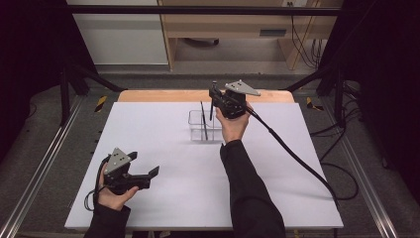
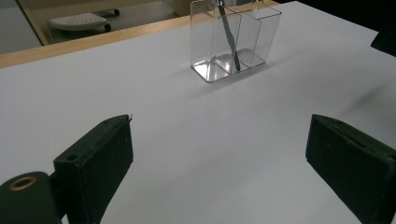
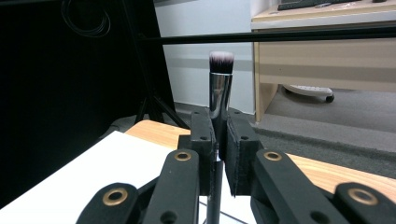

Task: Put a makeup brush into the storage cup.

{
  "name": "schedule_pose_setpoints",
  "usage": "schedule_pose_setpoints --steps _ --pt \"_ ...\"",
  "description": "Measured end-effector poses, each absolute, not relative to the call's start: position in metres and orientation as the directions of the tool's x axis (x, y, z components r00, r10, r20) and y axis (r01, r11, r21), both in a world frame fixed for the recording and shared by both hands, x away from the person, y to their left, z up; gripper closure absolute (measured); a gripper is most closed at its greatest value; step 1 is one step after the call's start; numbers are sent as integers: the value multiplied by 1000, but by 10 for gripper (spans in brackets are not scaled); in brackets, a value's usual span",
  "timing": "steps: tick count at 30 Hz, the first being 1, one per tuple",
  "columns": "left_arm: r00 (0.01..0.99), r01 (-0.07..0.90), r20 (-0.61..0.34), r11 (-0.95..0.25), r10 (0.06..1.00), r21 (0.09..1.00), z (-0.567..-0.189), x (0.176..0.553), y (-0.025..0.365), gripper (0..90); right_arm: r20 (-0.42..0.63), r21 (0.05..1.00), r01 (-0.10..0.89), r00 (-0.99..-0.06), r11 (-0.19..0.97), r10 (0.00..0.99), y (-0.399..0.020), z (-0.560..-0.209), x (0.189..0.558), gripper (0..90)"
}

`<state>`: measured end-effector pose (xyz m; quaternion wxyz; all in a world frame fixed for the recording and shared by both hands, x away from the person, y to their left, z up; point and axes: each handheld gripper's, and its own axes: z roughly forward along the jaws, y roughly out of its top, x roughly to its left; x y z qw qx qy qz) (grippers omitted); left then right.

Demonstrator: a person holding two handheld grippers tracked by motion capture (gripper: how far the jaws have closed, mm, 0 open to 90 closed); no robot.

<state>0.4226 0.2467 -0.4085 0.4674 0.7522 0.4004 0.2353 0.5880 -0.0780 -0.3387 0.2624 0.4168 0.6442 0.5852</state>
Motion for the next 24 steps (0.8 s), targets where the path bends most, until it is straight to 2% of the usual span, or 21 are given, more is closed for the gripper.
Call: schedule_pose_setpoints --steps 24 --pt "568 379 -18 -242 823 893 -408 422 248 66 153 963 268 -507 -13 848 -63 -360 597 838"
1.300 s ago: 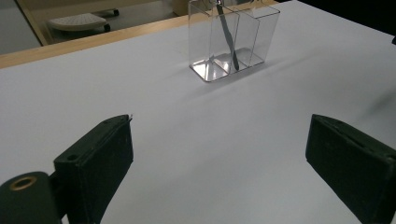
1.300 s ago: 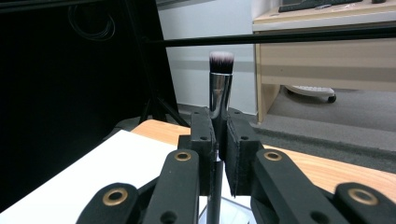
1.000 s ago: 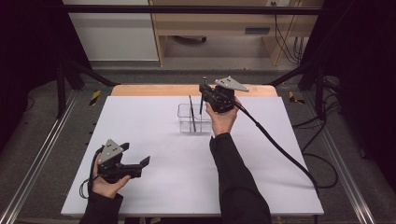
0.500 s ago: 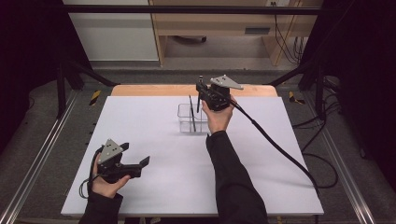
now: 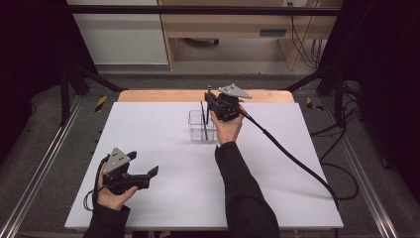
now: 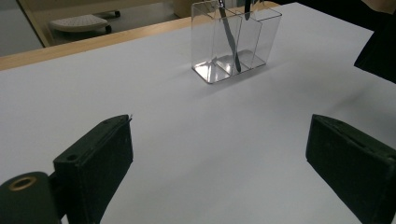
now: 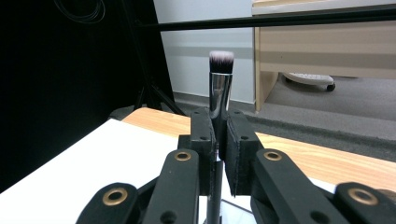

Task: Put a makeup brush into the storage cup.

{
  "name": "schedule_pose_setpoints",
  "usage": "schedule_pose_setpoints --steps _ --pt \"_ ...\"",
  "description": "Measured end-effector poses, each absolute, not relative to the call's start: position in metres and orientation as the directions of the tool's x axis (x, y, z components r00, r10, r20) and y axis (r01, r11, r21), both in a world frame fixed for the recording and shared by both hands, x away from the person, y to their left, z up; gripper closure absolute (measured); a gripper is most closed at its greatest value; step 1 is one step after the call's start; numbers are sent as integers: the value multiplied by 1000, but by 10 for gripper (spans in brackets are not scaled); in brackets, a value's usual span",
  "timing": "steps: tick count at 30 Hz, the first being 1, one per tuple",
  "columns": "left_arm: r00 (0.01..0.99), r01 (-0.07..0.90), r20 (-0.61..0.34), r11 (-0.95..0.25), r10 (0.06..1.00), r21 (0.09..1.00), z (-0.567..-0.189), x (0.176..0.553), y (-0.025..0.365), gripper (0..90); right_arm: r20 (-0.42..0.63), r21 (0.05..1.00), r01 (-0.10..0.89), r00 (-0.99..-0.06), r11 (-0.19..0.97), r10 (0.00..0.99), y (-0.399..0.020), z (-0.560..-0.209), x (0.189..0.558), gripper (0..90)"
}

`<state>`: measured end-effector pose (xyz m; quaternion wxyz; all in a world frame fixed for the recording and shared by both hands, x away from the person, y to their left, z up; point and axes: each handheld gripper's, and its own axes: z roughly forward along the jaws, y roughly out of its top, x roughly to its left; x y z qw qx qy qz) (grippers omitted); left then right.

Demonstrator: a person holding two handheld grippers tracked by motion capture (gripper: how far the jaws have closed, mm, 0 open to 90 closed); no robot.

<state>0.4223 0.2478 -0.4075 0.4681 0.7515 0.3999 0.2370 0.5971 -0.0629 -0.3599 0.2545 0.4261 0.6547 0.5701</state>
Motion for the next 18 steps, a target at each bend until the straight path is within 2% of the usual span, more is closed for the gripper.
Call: schedule_pose_setpoints --steps 18 --pt "569 378 -17 -243 822 894 -408 422 248 66 139 953 303 -503 24 853 -54 -378 596 837"
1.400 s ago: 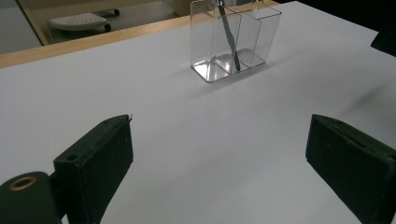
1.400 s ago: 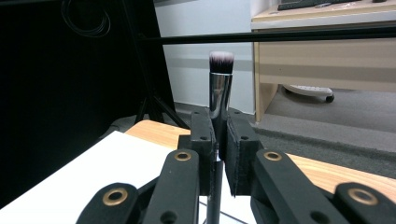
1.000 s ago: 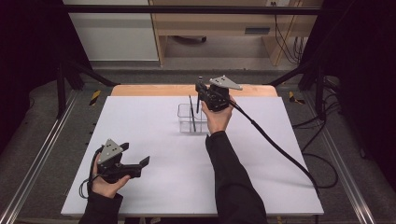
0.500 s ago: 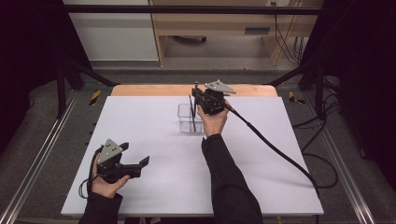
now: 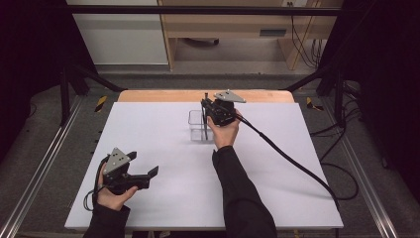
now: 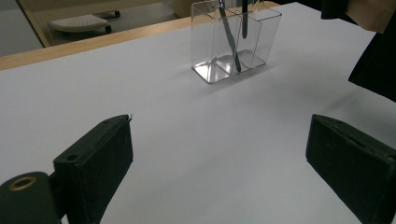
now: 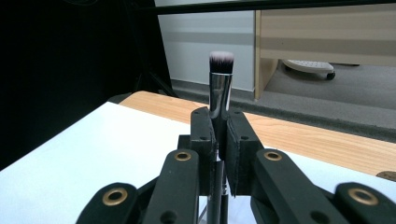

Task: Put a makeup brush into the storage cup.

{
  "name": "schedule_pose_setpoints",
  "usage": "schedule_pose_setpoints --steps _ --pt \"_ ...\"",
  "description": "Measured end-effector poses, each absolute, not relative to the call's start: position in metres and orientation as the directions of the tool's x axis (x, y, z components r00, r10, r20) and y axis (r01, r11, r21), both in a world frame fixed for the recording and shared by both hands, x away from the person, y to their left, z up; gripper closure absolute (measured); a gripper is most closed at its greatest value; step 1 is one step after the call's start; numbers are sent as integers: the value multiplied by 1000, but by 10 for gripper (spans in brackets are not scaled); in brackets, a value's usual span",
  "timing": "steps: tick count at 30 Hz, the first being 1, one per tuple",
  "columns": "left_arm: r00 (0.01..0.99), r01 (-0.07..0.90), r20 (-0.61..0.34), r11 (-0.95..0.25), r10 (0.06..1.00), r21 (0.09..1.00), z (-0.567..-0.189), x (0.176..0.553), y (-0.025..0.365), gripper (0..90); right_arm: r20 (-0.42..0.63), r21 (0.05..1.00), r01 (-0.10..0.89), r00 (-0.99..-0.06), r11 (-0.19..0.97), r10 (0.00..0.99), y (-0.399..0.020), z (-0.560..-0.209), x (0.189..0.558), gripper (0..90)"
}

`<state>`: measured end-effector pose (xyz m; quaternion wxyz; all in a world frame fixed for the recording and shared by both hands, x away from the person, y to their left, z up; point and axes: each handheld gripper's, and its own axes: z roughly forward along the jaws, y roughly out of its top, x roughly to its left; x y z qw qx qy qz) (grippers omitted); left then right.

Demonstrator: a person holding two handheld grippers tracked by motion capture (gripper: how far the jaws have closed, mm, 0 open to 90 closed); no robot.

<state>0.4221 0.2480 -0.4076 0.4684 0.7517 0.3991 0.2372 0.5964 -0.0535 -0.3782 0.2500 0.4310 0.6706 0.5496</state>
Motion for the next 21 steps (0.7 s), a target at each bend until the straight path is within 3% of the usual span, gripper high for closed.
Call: schedule_pose_setpoints --steps 21 --pt "571 377 -17 -243 821 894 -407 422 247 66 116 928 363 -486 79 866 -47 -396 596 836"
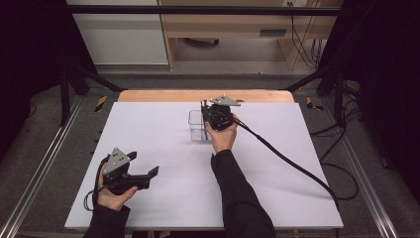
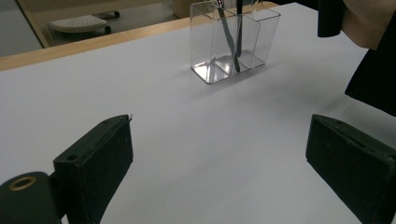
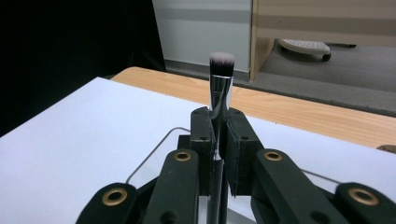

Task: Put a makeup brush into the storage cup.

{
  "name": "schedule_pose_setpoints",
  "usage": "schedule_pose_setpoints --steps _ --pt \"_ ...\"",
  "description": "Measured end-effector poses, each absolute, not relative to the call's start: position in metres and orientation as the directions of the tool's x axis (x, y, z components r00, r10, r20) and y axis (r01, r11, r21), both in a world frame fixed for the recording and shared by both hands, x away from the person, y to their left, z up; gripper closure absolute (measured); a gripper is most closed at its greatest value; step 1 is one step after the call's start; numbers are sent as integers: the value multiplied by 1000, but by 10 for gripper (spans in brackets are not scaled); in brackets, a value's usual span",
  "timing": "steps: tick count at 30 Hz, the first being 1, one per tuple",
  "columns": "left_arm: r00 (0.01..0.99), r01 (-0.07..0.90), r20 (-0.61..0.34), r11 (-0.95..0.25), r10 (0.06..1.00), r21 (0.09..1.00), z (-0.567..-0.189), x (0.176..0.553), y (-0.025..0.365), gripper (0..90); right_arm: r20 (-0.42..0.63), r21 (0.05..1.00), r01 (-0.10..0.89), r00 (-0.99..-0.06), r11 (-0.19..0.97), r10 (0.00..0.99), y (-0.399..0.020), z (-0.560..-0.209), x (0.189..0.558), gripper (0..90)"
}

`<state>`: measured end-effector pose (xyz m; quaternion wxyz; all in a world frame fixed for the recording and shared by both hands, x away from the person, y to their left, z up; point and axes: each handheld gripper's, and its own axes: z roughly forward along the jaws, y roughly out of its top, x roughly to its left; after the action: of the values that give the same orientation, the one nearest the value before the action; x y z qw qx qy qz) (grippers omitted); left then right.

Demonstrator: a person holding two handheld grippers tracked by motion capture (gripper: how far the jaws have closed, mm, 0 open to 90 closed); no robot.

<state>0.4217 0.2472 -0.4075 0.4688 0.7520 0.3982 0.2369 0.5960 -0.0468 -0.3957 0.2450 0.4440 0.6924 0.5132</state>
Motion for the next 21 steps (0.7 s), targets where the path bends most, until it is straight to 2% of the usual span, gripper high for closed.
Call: schedule_pose_setpoints --steps 12,21 --pt "571 380 -18 -244 821 892 -408 422 246 67 143 910 408 -484 78 863 -57 -407 592 818" --pt "567 381 -20 -240 823 893 -408 422 247 66 149 905 416 -499 86 854 -66 -402 582 573"
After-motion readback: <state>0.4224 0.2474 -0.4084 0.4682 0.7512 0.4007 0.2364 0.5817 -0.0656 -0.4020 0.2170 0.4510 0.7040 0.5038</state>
